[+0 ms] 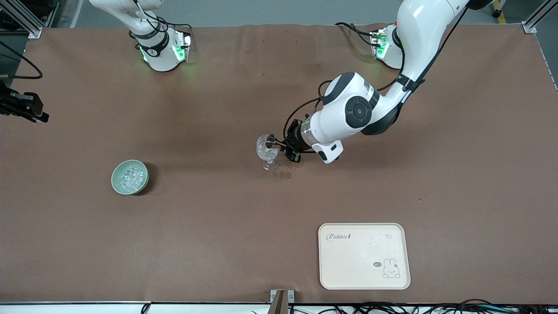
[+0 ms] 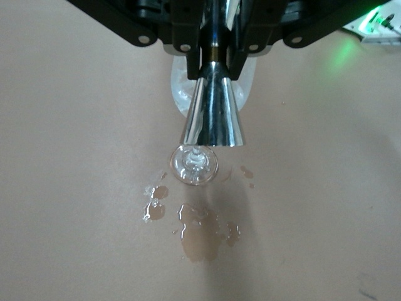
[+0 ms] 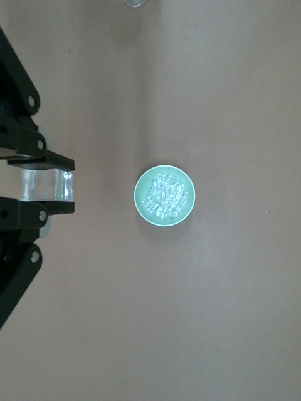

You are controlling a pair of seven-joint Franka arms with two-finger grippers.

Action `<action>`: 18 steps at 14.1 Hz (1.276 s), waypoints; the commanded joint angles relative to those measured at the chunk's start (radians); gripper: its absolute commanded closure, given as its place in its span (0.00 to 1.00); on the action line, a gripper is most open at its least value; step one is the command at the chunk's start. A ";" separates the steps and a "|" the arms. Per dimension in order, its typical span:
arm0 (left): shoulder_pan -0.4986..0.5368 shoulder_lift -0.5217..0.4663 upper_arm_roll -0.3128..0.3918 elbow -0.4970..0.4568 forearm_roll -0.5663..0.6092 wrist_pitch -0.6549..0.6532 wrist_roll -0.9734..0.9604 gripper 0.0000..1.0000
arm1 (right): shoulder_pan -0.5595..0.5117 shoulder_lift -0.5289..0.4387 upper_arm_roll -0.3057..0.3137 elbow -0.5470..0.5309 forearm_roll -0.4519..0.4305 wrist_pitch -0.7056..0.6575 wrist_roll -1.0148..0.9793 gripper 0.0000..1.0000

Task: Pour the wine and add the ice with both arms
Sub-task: 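Tilt the jigger over the wine glass rim with the left gripper, then move the jigger toward the tray while the right gripper carries ice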

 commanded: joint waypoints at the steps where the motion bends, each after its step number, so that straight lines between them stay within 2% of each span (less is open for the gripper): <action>1: 0.033 0.009 -0.007 0.054 -0.098 -0.087 0.096 0.99 | 0.038 -0.014 0.003 -0.010 0.012 0.010 0.071 0.95; 5: 0.160 0.015 -0.005 0.086 -0.413 -0.218 0.409 0.99 | 0.107 -0.013 0.001 -0.009 0.009 0.038 0.169 0.95; 7: 0.216 0.055 -0.005 0.128 -0.480 -0.252 0.485 0.99 | 0.153 -0.010 0.001 -0.010 0.006 0.059 0.235 0.95; 11: 0.314 0.193 -0.005 0.261 -0.576 -0.258 0.513 0.99 | 0.294 0.025 0.001 -0.007 0.001 0.119 0.382 0.96; 13: 0.366 0.224 0.001 0.277 -0.661 -0.253 0.626 0.99 | 0.393 0.073 0.001 -0.006 -0.002 0.171 0.468 0.96; 15: 0.441 0.299 0.002 0.307 -0.796 -0.250 0.700 0.99 | 0.490 0.128 0.001 0.005 -0.002 0.220 0.583 0.97; 18: 0.498 0.388 0.004 0.349 -0.847 -0.247 0.770 0.99 | 0.634 0.261 0.001 0.081 -0.026 0.260 0.760 0.97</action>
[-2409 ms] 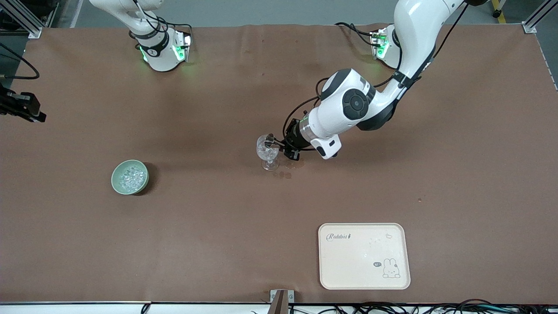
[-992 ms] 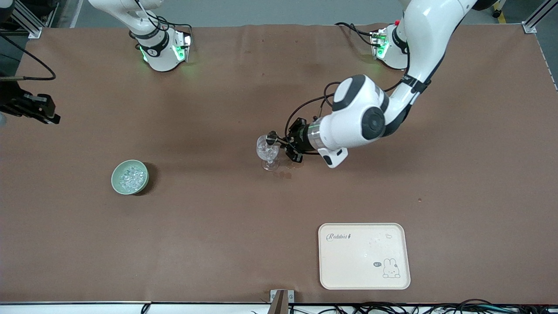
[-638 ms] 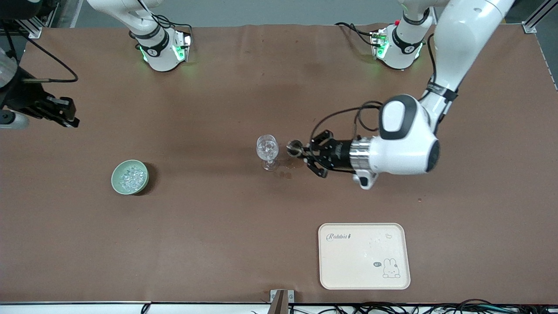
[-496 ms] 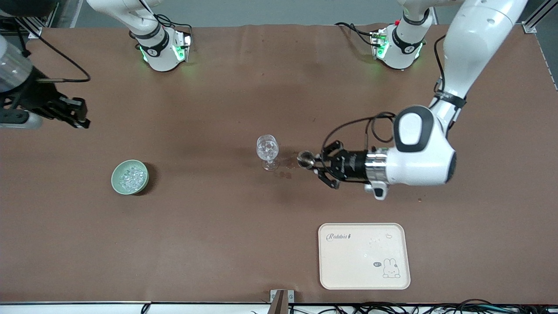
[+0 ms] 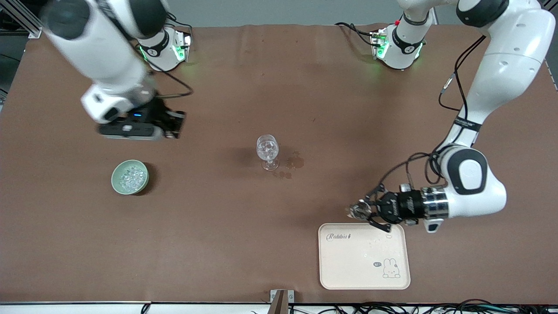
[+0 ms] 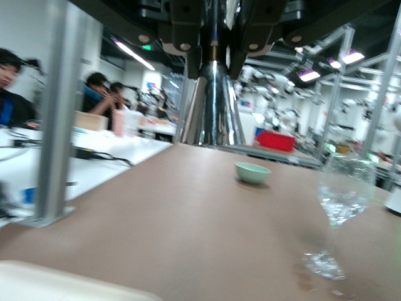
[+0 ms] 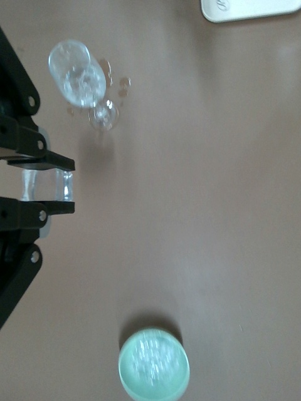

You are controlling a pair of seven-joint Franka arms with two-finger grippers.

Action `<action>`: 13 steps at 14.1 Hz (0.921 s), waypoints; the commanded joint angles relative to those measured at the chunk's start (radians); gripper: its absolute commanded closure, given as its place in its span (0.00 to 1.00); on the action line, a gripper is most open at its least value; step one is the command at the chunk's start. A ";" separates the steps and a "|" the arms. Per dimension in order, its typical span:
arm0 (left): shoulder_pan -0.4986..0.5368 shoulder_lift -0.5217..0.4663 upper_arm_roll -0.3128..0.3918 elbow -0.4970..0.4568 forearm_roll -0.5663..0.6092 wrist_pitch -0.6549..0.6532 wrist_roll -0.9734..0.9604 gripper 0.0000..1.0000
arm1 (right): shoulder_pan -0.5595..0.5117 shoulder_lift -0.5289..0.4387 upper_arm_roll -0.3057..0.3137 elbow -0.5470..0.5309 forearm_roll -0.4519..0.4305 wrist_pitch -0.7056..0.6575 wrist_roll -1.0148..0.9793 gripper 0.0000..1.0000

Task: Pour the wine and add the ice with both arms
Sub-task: 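Move the jigger toward the tray while the right gripper carries ice, then release the ice into the glass while the left gripper lowers the jigger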

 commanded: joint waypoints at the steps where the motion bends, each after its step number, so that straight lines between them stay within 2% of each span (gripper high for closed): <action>1: 0.026 0.107 -0.011 0.080 -0.059 -0.010 0.067 0.99 | 0.124 0.130 -0.014 0.107 -0.047 0.001 0.174 0.97; 4: 0.035 0.192 0.029 0.136 -0.095 0.031 0.107 0.99 | 0.209 0.219 -0.014 0.157 -0.074 0.025 0.291 0.98; 6: 0.025 0.226 0.032 0.149 -0.106 0.110 0.180 0.99 | 0.242 0.268 -0.014 0.158 -0.074 0.114 0.296 0.98; 9: 0.018 0.244 0.063 0.149 -0.106 0.154 0.259 0.99 | 0.272 0.301 -0.014 0.158 -0.077 0.153 0.292 0.97; 13: 0.015 0.281 0.064 0.161 -0.109 0.220 0.299 0.99 | 0.296 0.325 -0.014 0.146 -0.103 0.202 0.292 0.95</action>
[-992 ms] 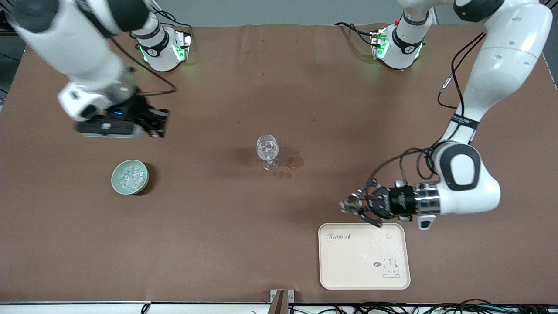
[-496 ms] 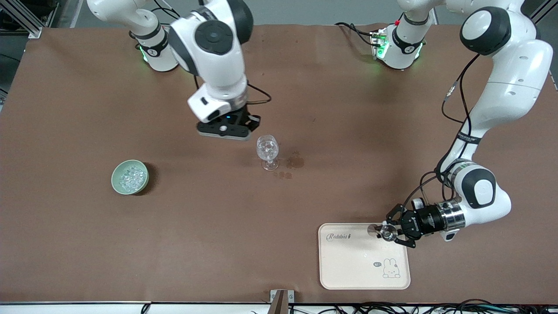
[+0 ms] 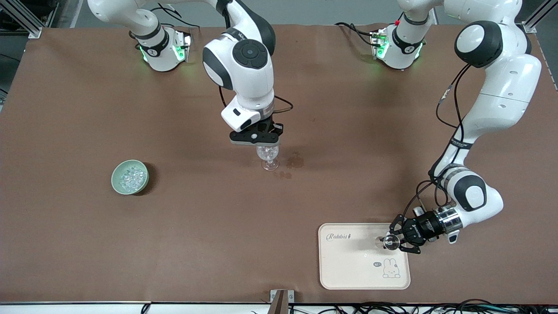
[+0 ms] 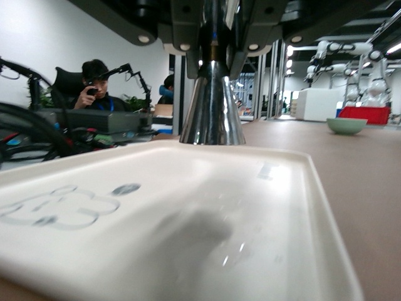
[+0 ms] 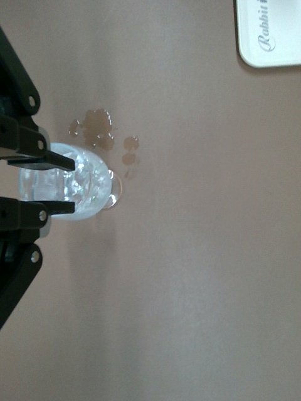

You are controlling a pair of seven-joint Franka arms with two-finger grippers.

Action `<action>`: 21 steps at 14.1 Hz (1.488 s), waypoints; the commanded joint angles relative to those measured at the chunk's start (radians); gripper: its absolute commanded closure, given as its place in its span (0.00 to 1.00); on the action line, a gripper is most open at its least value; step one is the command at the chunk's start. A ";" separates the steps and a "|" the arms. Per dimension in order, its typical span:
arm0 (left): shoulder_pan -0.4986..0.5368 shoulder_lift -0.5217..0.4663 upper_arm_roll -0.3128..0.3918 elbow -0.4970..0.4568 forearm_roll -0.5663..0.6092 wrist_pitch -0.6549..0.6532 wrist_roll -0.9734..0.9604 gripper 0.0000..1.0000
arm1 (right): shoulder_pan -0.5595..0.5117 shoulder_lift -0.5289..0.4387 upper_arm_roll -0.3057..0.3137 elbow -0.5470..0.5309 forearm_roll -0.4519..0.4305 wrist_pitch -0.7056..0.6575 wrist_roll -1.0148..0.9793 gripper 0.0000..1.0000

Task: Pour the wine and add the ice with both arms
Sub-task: 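Release the ice into the glass while the left gripper lowers the jigger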

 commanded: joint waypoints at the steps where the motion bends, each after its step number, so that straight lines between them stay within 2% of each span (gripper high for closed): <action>1: -0.024 0.050 0.005 0.058 -0.030 0.022 0.028 0.99 | 0.032 0.012 -0.012 0.008 -0.017 0.006 0.010 0.93; 6: -0.032 0.068 0.011 0.063 -0.030 0.037 0.070 0.98 | 0.039 0.018 -0.012 -0.006 -0.019 0.005 0.010 0.85; 9: -0.029 0.078 0.015 0.060 -0.030 0.037 0.122 0.88 | 0.038 0.018 -0.012 -0.008 -0.019 0.000 0.003 0.77; 10: -0.030 0.078 0.015 0.058 -0.030 0.037 0.130 0.78 | 0.036 0.018 -0.012 -0.008 -0.019 0.000 0.003 0.71; 11: -0.029 0.078 0.015 0.057 -0.030 0.037 0.128 0.57 | 0.033 0.016 -0.012 -0.008 -0.019 0.000 0.003 0.63; 12: -0.029 0.077 0.015 0.055 -0.030 0.037 0.127 0.44 | 0.030 0.016 -0.012 -0.008 -0.019 0.000 0.001 0.54; 13: -0.029 0.075 0.017 0.054 -0.028 0.037 0.125 0.25 | 0.029 0.016 -0.012 -0.008 -0.019 0.000 0.001 0.43; 14: -0.030 0.071 0.017 0.051 -0.025 0.037 0.130 0.00 | 0.029 0.016 -0.012 -0.008 -0.019 0.000 0.001 0.31; 15: -0.030 0.068 0.017 0.048 -0.024 0.037 0.133 0.00 | 0.030 0.016 -0.012 -0.008 -0.019 0.001 0.001 0.20; 17: -0.021 0.060 0.023 0.048 -0.011 0.034 0.130 0.00 | 0.029 0.016 -0.013 -0.008 -0.019 0.001 0.001 0.09; 18: -0.020 0.042 0.043 0.048 0.042 0.032 0.128 0.00 | 0.029 0.016 -0.013 -0.008 -0.019 0.001 0.001 0.08; 21: 0.000 -0.044 0.055 0.022 0.331 0.002 0.116 0.00 | 0.027 0.015 -0.018 -0.006 -0.019 0.001 0.001 0.05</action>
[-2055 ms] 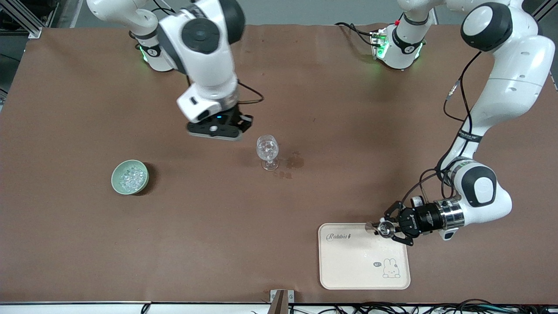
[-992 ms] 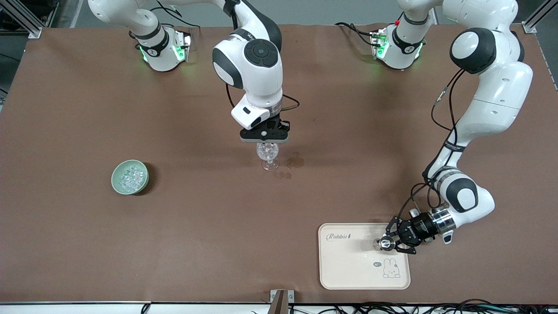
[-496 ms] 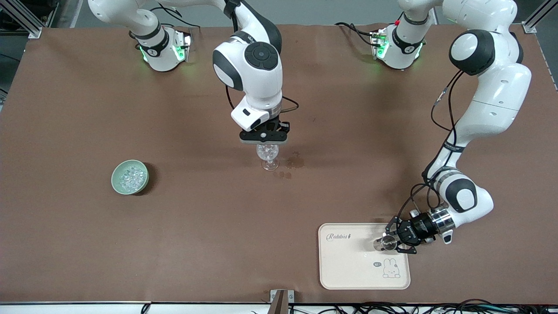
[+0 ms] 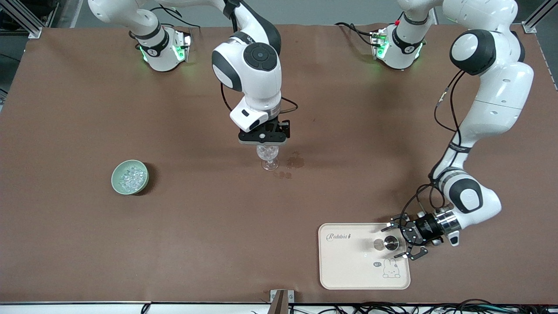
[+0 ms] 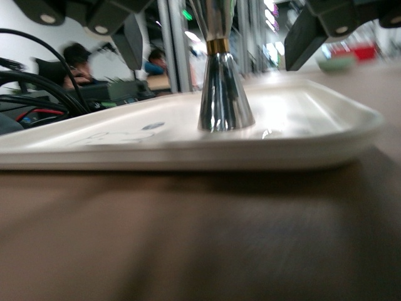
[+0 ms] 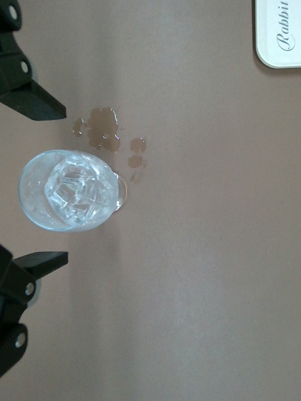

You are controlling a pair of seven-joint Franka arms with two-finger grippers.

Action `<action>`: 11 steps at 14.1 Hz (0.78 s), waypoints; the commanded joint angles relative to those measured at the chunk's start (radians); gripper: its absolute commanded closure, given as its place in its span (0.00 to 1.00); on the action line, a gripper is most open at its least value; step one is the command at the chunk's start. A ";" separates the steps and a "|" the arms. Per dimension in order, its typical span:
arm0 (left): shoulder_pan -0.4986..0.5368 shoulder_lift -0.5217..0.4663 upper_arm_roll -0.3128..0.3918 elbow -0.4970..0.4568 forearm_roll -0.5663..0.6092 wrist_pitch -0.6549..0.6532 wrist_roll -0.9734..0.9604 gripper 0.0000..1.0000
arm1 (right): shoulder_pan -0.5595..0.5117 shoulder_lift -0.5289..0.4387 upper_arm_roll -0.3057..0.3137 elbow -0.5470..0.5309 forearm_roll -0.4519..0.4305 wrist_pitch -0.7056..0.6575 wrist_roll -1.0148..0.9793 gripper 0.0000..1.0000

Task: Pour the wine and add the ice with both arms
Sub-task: 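Open the left gripper on the tray while the right gripper withdraws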

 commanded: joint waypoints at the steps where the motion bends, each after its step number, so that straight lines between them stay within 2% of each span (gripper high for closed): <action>1: 0.022 -0.108 0.019 -0.041 0.223 -0.070 -0.011 0.00 | -0.013 -0.014 -0.008 -0.005 -0.016 -0.004 0.000 0.04; 3: 0.054 -0.152 0.015 -0.036 0.455 -0.197 -0.011 0.00 | -0.063 -0.042 -0.006 -0.003 -0.016 -0.011 -0.005 0.01; 6: 0.040 -0.262 0.002 -0.035 0.747 -0.367 -0.009 0.00 | -0.163 -0.108 -0.006 -0.005 -0.016 -0.066 -0.049 0.00; 8: 0.043 -0.339 -0.040 -0.035 0.847 -0.476 0.001 0.00 | -0.243 -0.155 -0.006 -0.009 -0.015 -0.150 -0.170 0.00; 9: 0.054 -0.359 -0.076 -0.032 0.860 -0.509 0.001 0.00 | -0.289 -0.191 -0.005 -0.035 -0.015 -0.164 -0.225 0.00; 11: 0.053 -0.443 -0.093 -0.032 0.863 -0.558 0.007 0.00 | -0.373 -0.270 -0.005 -0.115 -0.013 -0.159 -0.331 0.00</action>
